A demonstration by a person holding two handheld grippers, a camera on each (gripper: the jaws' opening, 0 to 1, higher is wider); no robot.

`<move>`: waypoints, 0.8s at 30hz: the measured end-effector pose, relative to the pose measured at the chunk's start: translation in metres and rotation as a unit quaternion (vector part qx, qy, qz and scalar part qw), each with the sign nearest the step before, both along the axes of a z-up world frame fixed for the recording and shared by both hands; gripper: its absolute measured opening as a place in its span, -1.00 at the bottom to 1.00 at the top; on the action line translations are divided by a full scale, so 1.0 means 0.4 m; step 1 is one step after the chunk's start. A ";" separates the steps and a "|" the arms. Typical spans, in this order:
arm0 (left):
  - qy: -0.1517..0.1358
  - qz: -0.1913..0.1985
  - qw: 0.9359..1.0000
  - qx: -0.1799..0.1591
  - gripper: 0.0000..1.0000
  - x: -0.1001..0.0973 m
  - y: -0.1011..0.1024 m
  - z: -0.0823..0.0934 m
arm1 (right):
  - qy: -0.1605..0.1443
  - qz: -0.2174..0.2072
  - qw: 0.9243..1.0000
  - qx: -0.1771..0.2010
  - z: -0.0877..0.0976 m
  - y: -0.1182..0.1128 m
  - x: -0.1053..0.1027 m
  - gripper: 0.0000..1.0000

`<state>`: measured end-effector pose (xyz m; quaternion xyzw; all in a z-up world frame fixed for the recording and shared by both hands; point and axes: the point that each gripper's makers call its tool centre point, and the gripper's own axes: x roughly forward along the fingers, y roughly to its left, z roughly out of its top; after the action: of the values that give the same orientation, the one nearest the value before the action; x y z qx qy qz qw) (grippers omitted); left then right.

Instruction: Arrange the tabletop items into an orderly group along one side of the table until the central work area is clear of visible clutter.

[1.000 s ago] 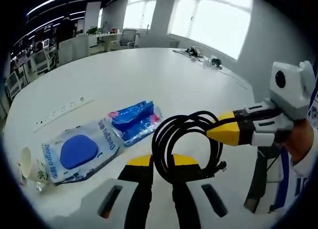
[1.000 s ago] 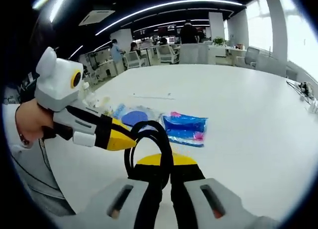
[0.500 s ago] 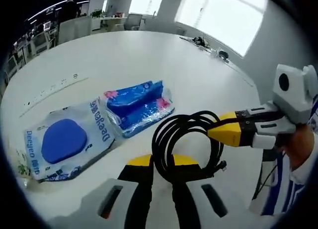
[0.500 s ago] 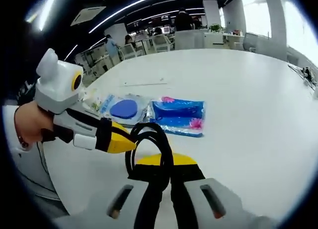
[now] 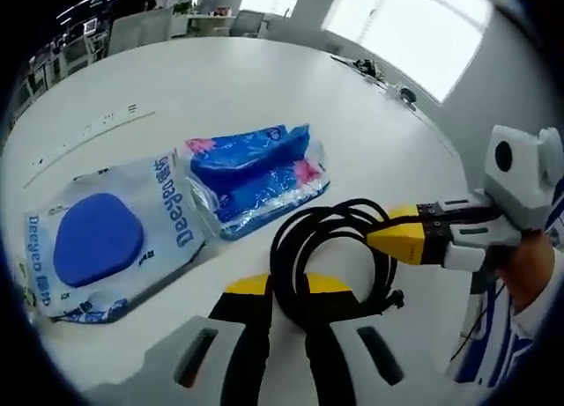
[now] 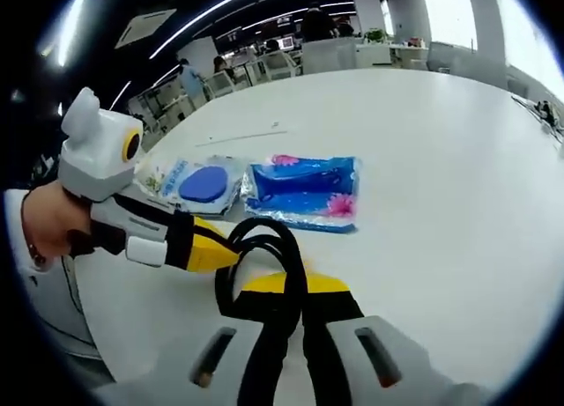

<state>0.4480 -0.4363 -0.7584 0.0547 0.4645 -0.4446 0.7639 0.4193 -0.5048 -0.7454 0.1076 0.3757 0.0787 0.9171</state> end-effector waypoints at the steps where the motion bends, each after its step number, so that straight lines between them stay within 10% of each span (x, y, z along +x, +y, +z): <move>1: 0.000 0.001 1.000 0.000 -0.79 0.001 0.000 -0.003 | 0.000 -0.002 1.000 0.001 -0.004 -0.002 0.003 -0.97; 24: -0.045 -0.033 0.998 0.011 -0.77 -0.002 0.012 0.001 | 0.015 -0.022 0.999 -0.029 -0.029 -0.027 -0.013 -0.65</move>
<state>0.4472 -0.4314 -0.7581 0.0977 0.4327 -0.4617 0.7682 0.4141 -0.5157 -0.7570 0.0902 0.3886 0.0461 0.9158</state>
